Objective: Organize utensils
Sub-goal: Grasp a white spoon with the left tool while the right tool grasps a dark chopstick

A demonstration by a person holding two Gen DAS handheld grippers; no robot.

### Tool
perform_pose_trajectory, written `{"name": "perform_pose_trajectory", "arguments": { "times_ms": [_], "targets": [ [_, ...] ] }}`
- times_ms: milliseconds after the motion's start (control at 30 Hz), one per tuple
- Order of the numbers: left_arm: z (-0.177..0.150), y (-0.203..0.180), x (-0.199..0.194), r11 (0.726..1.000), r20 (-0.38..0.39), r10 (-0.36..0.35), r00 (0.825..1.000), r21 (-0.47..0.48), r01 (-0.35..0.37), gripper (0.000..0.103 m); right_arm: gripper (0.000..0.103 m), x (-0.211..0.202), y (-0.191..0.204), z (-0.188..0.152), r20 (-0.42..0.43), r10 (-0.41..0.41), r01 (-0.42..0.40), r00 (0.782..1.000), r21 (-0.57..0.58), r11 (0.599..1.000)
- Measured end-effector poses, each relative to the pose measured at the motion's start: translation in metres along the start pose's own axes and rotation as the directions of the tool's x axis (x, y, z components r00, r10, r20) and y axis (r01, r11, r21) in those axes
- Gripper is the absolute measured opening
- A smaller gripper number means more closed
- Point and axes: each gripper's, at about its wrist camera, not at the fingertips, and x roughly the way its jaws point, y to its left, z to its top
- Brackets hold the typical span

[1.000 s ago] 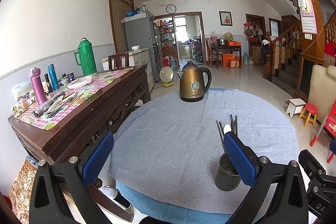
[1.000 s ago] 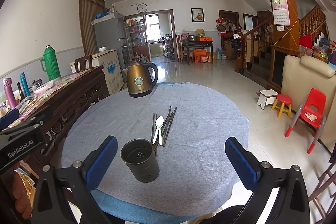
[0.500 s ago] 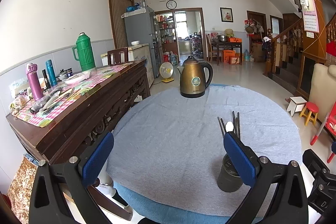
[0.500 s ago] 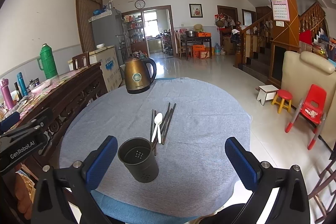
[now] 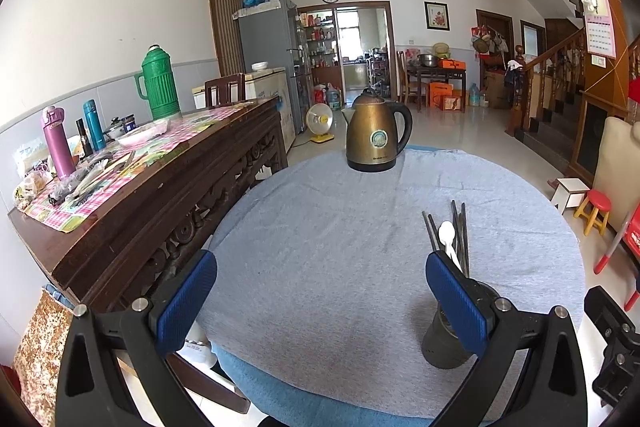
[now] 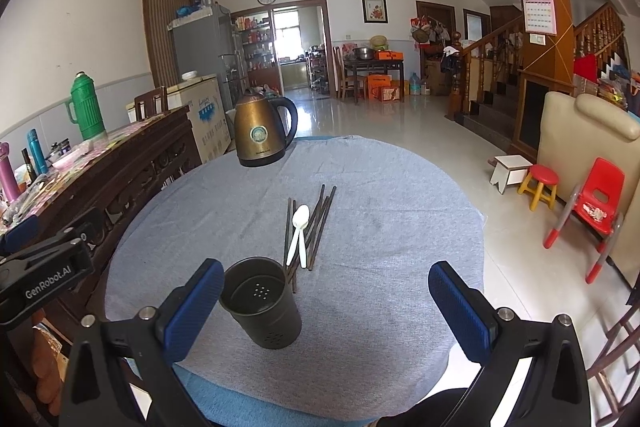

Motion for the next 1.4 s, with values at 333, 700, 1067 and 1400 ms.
{"name": "perform_pose_trajectory", "arguments": {
  "times_ms": [333,700,1067,1400],
  "targets": [
    [0.006,0.007,0.095,0.982,-0.251,-0.187,0.950,-0.045,0.182,0.103,0.103,0.092,-0.054,0.031,-0.156,0.057,-0.034,0.986,0.147,0.989],
    [0.026,-0.016,0.227,0.956,-0.459,-0.290,0.840,-0.092,0.279,0.058,0.062,0.298,-0.069,0.084,-0.354,0.177,-0.086,0.919,0.258,0.962],
    [0.054,-0.054,0.302,0.948,-0.502,-0.299,0.811,-0.056,0.314,0.049,0.039,0.468,-0.057,0.109,-0.483,0.208,-0.034,0.850,0.344,0.938],
    [0.075,-0.098,0.344,0.943,-0.523,-0.284,0.804,-0.001,0.333,0.049,0.005,0.496,-0.053,0.101,-0.491,0.179,-0.024,0.852,0.307,0.952]
  ]
}}
